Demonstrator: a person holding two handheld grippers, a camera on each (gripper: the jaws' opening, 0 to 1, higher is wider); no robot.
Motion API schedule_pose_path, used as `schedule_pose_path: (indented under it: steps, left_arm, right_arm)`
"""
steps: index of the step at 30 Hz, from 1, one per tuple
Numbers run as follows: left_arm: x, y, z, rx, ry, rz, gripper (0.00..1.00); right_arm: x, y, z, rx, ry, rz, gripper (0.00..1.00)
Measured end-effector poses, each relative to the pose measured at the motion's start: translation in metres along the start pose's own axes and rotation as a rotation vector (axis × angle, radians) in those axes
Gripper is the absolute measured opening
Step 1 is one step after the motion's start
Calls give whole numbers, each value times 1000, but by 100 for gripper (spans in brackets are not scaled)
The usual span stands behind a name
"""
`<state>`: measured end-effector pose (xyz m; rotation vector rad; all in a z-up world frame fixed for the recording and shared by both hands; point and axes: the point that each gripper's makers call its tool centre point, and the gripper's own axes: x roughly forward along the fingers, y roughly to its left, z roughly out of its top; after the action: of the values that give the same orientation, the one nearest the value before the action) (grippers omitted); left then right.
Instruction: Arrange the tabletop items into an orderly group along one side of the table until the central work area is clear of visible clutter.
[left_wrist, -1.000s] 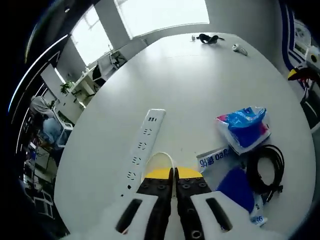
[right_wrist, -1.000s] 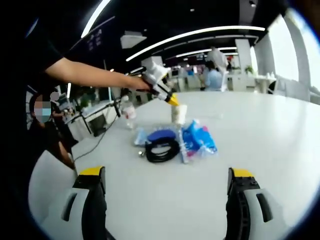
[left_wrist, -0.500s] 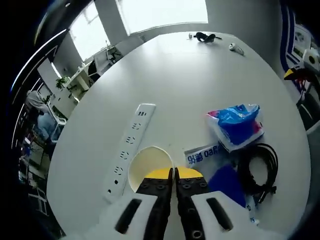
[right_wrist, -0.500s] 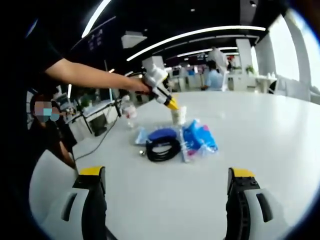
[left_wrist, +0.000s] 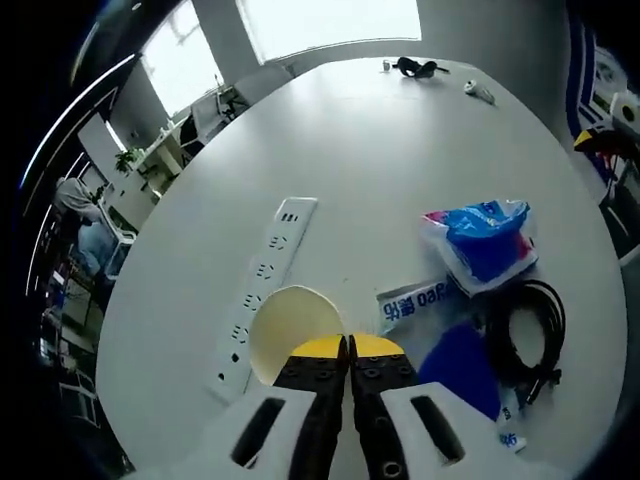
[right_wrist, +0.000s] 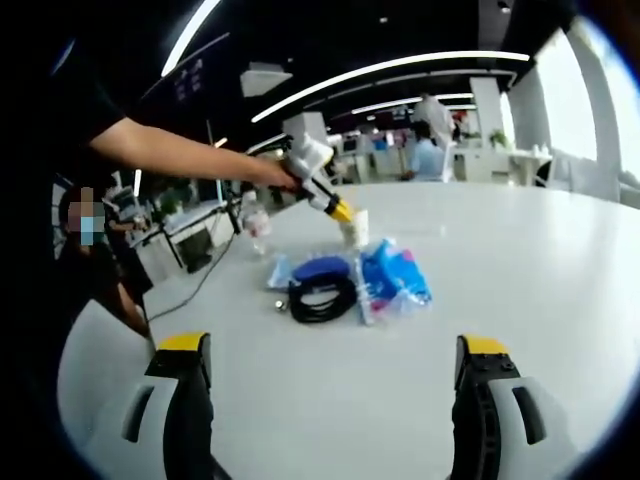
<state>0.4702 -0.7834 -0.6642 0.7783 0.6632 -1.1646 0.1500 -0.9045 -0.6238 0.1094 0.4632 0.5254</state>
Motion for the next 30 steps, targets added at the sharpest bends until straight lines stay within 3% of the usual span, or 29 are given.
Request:
schedule_pose_path:
  steps: [3, 24, 30]
  left_arm:
    - [-3, 2, 2, 26, -5, 13, 0]
    - [-33, 0, 16, 13, -53, 44, 0]
    - [-39, -1, 12, 10, -56, 47, 0]
  right_arm:
    - [1, 0, 0, -4, 0, 2, 100]
    - [8, 7, 6, -18, -5, 27, 100]
    - [11, 11, 7, -23, -5, 38, 100]
